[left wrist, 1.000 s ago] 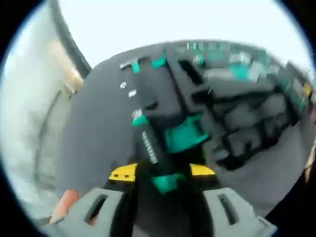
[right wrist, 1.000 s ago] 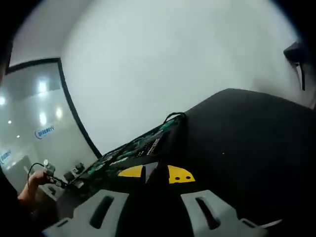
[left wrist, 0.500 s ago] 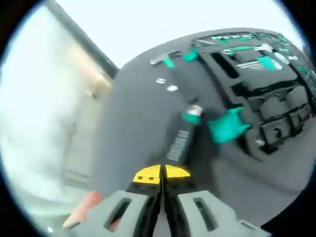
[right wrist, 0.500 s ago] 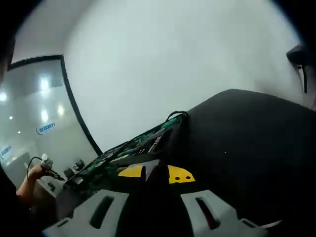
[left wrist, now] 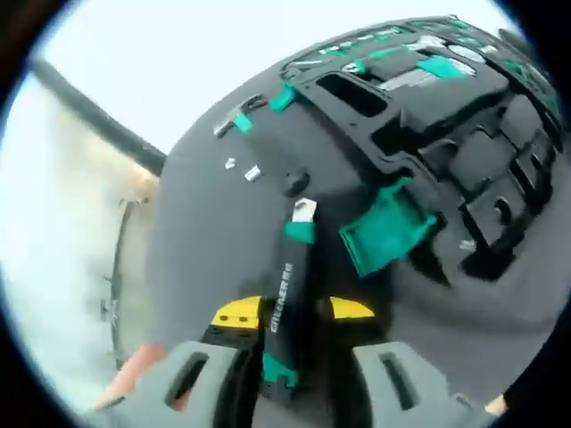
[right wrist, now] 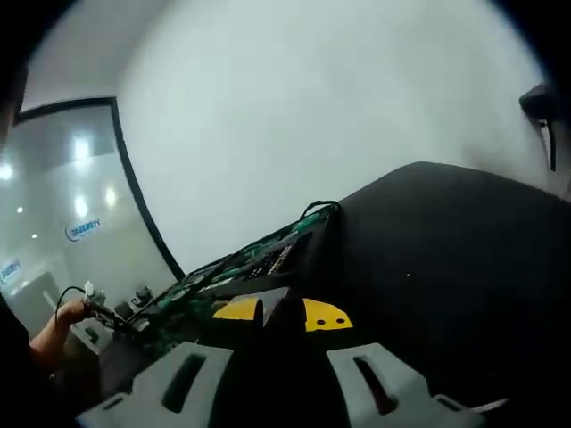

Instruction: Pick up the tools and put them into their designated positions in the toolbox.

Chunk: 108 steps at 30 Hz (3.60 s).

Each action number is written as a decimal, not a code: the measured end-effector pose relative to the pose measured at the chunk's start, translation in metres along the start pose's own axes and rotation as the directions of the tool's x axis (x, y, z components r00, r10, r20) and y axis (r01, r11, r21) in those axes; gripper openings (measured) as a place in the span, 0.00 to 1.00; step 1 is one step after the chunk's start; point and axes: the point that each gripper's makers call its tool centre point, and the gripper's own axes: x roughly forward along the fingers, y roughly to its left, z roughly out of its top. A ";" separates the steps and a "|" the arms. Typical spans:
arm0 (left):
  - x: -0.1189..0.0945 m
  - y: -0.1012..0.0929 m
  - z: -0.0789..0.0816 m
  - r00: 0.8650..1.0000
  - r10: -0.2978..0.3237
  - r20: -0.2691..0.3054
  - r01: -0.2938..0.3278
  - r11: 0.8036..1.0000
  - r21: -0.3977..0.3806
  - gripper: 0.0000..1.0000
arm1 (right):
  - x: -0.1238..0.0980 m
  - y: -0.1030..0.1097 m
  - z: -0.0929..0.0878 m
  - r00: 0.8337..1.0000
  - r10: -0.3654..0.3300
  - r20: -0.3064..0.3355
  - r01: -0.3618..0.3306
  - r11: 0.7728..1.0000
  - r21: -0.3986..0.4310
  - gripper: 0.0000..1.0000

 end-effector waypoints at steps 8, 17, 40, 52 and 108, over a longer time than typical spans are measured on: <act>0.002 0.008 0.002 0.985 -0.173 0.028 0.175 0.977 -0.124 0.07 | 0.001 -0.001 0.000 1.000 0.001 0.000 -0.001 1.000 0.000 0.14; -0.047 -0.051 0.005 0.909 -0.415 -0.044 0.412 0.909 -0.065 0.05 | 0.001 -0.002 0.000 1.000 -0.005 0.001 0.005 1.000 0.005 0.15; -0.052 -0.076 0.006 0.967 -0.250 -0.045 0.243 0.963 -0.119 0.33 | 0.001 0.000 0.000 1.000 -0.003 0.002 0.003 1.000 0.003 0.15; -0.038 -0.061 -0.017 0.975 -0.198 -0.105 0.189 0.978 -0.093 0.19 | 0.001 -0.001 0.000 1.000 -0.002 0.001 0.002 1.000 0.003 0.15; -0.024 -0.053 -0.017 0.961 -0.277 0.018 0.276 0.947 -0.165 0.19 | 0.002 -0.001 0.000 1.000 0.001 0.001 -0.001 1.000 0.004 0.15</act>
